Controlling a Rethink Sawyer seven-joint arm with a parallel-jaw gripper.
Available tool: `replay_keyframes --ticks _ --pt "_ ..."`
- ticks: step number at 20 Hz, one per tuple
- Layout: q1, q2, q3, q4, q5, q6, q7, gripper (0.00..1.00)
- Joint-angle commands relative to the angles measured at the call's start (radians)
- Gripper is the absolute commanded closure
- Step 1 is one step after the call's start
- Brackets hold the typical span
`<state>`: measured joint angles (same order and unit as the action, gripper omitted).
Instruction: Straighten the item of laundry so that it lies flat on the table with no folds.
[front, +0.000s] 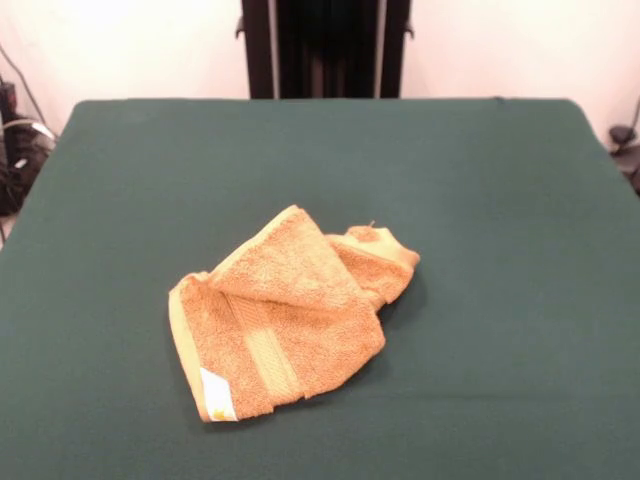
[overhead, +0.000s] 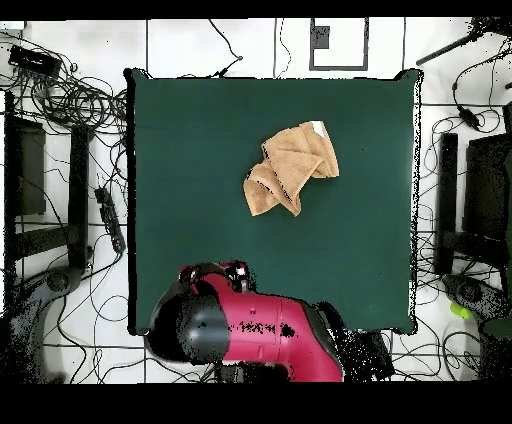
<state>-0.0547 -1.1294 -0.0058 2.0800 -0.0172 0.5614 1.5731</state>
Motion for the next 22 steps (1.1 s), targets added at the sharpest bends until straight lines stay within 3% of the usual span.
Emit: replay_keyframes --ticks 1,6,10,17,22 --pt "-0.036 0.337 -0.003 -0.115 -0.131 -0.160 0.125 0.00" --pt "-0.018 0.461 -0.051 -0.230 -0.225 -0.203 0.123 0.00" --pt "-0.031 0.508 -0.048 -0.290 -0.236 -0.191 0.113 0.00" --pt "-0.100 0.613 -0.010 -0.356 -0.244 -0.259 0.089 0.00" --pt "-0.196 0.627 0.061 -0.359 -0.227 -0.214 0.029 0.00"
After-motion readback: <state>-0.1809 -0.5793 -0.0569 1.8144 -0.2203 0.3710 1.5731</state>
